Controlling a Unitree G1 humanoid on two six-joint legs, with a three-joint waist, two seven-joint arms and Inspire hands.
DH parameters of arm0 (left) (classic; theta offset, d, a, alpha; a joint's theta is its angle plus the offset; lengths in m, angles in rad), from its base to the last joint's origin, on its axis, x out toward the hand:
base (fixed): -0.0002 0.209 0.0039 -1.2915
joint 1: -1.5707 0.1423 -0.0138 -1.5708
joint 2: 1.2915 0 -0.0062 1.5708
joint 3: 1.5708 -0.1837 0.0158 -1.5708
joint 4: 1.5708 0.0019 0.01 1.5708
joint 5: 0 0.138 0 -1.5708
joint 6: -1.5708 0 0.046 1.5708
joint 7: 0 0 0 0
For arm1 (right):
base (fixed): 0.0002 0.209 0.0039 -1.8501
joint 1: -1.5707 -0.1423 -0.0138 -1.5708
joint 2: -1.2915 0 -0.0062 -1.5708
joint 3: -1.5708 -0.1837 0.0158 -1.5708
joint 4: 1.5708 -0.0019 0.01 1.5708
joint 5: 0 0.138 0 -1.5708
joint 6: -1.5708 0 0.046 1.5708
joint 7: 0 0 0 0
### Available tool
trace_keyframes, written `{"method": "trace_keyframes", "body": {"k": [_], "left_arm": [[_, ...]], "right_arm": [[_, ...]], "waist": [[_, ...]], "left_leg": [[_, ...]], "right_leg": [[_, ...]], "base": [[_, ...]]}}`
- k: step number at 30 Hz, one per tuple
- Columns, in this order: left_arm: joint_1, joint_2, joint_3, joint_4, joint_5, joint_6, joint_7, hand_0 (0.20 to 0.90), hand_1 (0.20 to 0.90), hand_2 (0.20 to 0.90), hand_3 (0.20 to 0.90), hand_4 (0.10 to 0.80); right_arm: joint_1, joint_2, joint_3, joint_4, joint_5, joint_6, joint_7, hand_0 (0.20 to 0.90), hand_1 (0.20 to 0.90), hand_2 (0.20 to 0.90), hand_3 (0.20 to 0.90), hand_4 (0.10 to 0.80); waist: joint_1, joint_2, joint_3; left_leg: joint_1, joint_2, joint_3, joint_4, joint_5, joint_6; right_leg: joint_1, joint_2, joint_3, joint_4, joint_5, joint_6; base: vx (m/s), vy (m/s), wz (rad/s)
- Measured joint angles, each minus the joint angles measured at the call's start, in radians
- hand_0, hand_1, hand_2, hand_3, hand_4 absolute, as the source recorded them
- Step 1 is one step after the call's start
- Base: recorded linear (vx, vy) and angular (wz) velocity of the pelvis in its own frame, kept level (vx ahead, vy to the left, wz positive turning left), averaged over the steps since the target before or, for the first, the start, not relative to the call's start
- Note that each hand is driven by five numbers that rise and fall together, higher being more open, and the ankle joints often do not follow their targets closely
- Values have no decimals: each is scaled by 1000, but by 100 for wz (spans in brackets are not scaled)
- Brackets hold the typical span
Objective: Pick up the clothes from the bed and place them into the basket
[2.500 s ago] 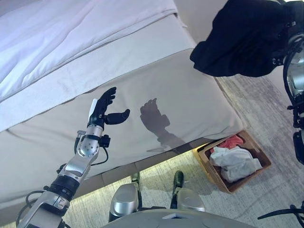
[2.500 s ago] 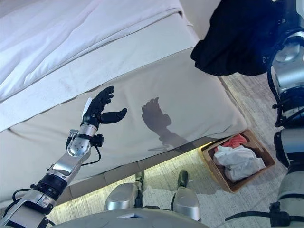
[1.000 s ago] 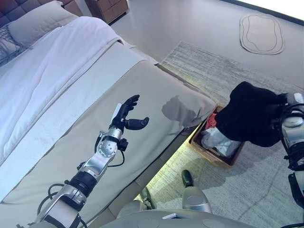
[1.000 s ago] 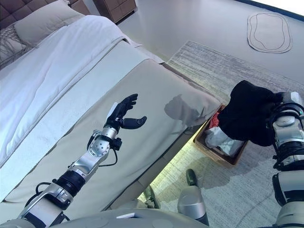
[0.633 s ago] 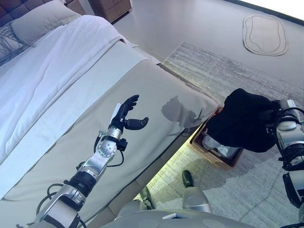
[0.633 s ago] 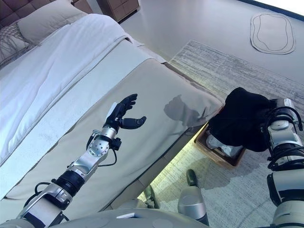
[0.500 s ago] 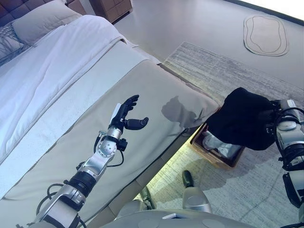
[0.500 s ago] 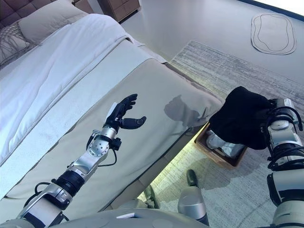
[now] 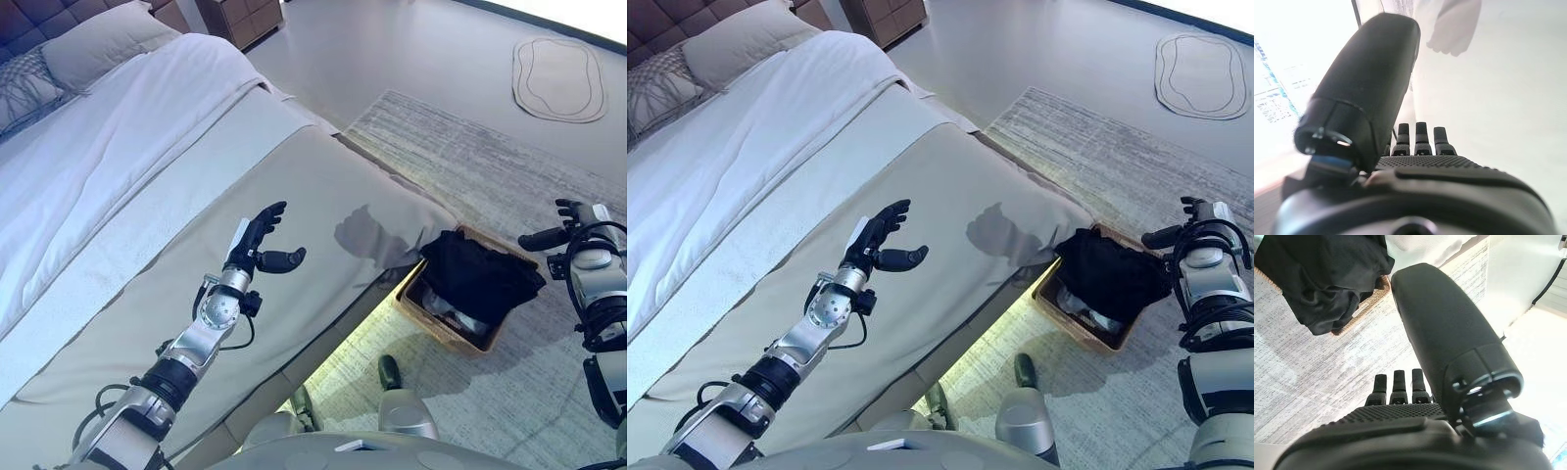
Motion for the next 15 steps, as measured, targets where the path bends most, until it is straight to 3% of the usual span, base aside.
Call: {"method": "trace_keyframes", "body": {"k": [11, 15], "left_arm": [[38, -8, 9, 22, 0, -6, 1, 900, 900, 900, 900, 800], [79, -28, 11, 94, 7, -23, -4, 900, 900, 900, 900, 800]], "right_arm": [[6, 24, 0, 0, -27, 0, -2, 900, 900, 900, 900, 800], [58, 119, 0, -17, -29, -21, -52, 900, 900, 900, 900, 800]], "waist": [[51, -6, -7], [86, -32, -35]], "left_leg": [[3, 1, -47, -1, 8, -2], [-4, 5, -77, -2, 9, 0]], "right_leg": [[28, 0, -50, 0, 0, 0], [37, 1, -80, 0, -5, -5]], "base": [[38, -10, 12], [49, -20, 22]]}}
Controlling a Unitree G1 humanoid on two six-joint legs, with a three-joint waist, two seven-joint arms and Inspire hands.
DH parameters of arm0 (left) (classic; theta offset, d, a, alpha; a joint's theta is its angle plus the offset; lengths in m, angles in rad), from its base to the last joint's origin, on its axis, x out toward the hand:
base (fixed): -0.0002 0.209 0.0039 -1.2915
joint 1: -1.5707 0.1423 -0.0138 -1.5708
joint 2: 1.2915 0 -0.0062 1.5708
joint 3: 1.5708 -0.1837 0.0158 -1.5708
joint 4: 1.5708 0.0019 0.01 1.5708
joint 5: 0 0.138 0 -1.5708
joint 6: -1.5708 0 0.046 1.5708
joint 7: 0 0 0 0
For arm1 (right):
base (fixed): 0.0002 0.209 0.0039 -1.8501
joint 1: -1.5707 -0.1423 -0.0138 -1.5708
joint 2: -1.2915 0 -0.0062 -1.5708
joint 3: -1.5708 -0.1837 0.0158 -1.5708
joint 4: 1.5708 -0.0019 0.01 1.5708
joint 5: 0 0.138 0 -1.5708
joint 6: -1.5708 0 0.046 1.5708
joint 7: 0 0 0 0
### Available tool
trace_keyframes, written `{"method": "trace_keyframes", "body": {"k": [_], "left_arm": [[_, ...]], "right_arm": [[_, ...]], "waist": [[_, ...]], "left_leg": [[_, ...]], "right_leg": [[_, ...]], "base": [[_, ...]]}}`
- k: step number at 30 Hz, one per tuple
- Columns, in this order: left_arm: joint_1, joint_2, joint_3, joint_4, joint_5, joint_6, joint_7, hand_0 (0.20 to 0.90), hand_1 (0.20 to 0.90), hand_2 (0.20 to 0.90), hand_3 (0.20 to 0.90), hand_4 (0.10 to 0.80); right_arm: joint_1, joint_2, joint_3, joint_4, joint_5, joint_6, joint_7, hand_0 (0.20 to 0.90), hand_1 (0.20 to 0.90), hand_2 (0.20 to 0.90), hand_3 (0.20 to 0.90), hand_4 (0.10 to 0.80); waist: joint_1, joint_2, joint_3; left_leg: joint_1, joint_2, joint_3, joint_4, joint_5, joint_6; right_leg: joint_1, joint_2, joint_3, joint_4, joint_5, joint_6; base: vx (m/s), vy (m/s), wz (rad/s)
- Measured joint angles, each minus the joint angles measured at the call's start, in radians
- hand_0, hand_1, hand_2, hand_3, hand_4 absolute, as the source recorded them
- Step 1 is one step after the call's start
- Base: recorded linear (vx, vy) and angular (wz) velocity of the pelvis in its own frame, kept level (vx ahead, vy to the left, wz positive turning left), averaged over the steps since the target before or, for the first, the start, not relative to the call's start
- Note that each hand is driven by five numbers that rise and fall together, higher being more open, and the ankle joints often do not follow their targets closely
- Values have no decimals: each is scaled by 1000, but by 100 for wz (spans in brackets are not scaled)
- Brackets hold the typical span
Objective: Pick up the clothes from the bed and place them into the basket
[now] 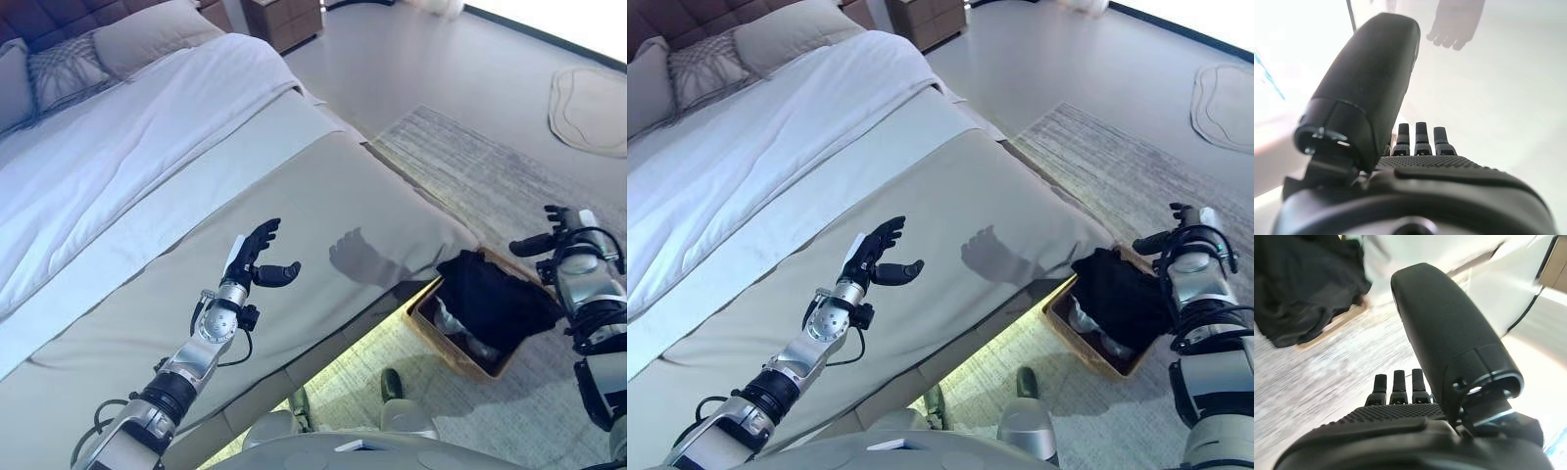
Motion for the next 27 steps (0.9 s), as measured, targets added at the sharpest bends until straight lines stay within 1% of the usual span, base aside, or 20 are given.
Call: {"method": "trace_keyframes", "body": {"k": [2, 6, 9, 12, 15, 18, 19, 21, 23, 27], "left_arm": [[40, 3, -3, 6, 47, -13, 1, 900, 900, 900, 900, 800], [56, 2, -8, 55, 106, -32, 3, 900, 900, 900, 900, 800], [57, 5, -11, 84, 180, -57, 4, 900, 900, 900, 900, 800], [82, -9, -7, 132, 212, -88, 12, 900, 900, 900, 900, 800], [99, -36, -1, 241, 227, -94, 5, 900, 900, 900, 900, 800], [129, -53, 21, 297, 198, -92, -61, 900, 900, 900, 900, 800], [135, -70, 27, 337, 192, -92, -71, 900, 900, 900, 900, 800], [146, -90, 41, 397, 191, -92, -72, 900, 900, 900, 900, 800], [158, -93, 48, 435, 192, -92, -71, 900, 900, 900, 900, 800], [189, -95, 50, 457, 204, -93, -33, 900, 900, 900, 900, 800]], "right_arm": [[57, 60, 0, -51, 20, -28, -19, 900, 900, 900, 900, 800], [135, 150, 1, -95, 19, -87, -42, 900, 900, 900, 900, 800], [227, 209, 14, -169, -44, -142, -117, 900, 900, 900, 900, 800], [309, 243, 63, -251, -127, -174, -208, 900, 900, 900, 900, 800], [365, 296, 97, -247, -168, -191, -253, 900, 900, 900, 900, 800], [387, 351, 110, -189, -166, -199, -261, 900, 900, 900, 900, 800], [400, 373, 110, -161, -166, -202, -272, 900, 900, 900, 900, 800], [416, 403, 110, -131, -166, -208, -282, 900, 900, 900, 900, 800], [425, 423, 120, -118, -169, -211, -298, 900, 900, 900, 900, 800], [435, 430, 145, -117, -216, -235, -328, 900, 900, 900, 900, 800]], "waist": [[9, -17, -18], [42, -32, -32], [51, -40, -39], [59, -46, -52], [61, -64, -85], [75, -83, -98], [74, -86, -101], [84, -88, -110], [89, -87, -114], [100, -82, -120]], "left_leg": [[-13, -1, -23, 0, 2, 1], [-25, -6, -39, -1, 0, 4], [-46, -13, -74, -1, 9, 13], [-50, -18, -88, -1, 10, 14], [-61, -18, -104, -1, 11, 14], [-59, -17, -118, -1, 15, 11], [-57, -20, -137, -1, 13, 14], [-58, -20, -141, -1, 12, 14], [-59, -19, -148, -1, 13, 15], [-58, -19, -151, -1, 15, 18]], "right_leg": [[-1, -1, -19, 0, -3, -3], [-1, -2, -35, 0, -4, -3], [-1, -7, -71, 0, -6, -3], [1, -11, -81, 0, -9, 2], [3, -12, -104, 0, -16, 0], [12, -11, -117, -5, -21, 2], [26, -13, -136, -5, -28, 3], [32, -14, -148, -5, -37, -1], [34, -16, -155, -5, -39, -1], [36, -17, -157, -5, -39, -1]], "base": [[43, 23, 28], [34, 29, 18], [44, 32, 35], [45, 23, 13], [36, 6, 19], [54, 5, 18], [51, -1, 32], [42, -1, 22], [35, 4, 11], [16, 4, 3]]}}
